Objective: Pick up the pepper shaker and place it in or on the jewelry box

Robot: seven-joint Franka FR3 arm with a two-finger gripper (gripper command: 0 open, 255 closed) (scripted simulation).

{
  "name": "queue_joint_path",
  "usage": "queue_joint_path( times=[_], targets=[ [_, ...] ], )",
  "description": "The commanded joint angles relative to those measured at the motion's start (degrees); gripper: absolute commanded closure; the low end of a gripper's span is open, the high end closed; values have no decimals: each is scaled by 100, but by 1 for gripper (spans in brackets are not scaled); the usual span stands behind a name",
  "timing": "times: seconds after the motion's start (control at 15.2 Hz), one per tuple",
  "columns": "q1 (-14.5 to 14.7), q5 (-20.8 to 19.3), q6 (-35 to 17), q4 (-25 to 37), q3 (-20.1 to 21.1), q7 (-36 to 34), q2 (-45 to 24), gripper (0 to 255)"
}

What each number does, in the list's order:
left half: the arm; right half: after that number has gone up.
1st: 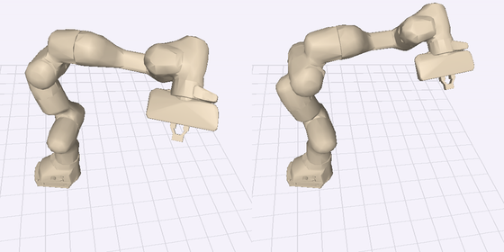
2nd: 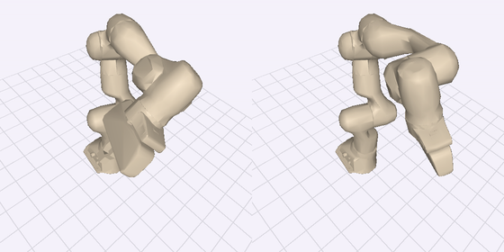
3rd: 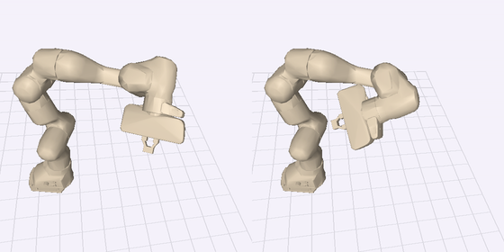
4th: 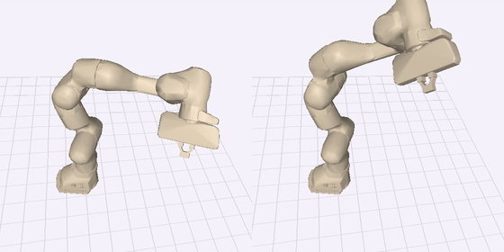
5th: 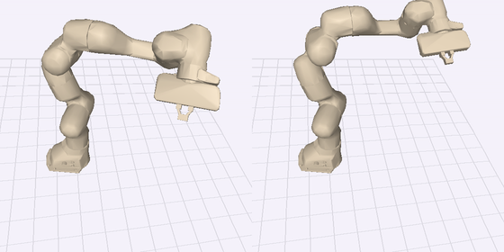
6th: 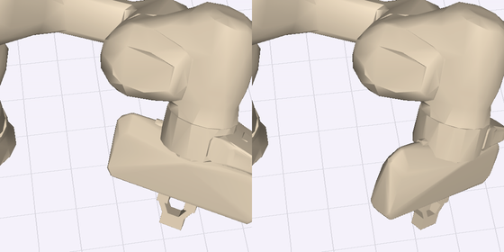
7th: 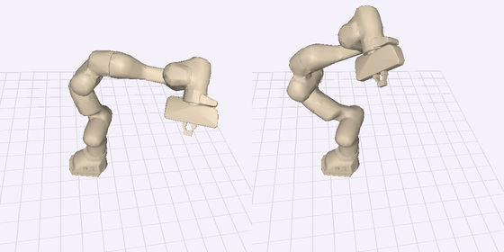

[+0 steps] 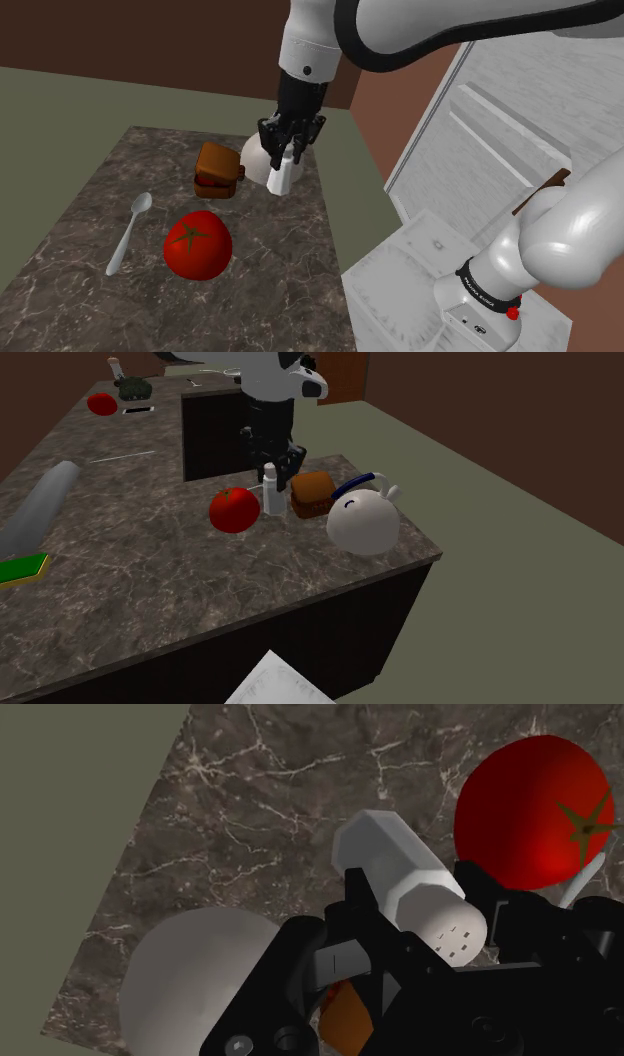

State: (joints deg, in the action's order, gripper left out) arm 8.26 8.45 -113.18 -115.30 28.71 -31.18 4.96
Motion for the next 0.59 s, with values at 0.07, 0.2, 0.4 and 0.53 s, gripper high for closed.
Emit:
queue_joint_path(
  times=[0.07, 0.2, 0.4, 0.53],
  targets=[
    [-10, 10, 241, 196, -18, 0, 48, 255],
    [-14, 12, 394, 329, -26, -7, 69, 255],
    [-50, -228, 540, 895, -14, -81, -399, 255],
    [-49, -474, 678, 1464, -12, -154, -883, 255]
  ],
)
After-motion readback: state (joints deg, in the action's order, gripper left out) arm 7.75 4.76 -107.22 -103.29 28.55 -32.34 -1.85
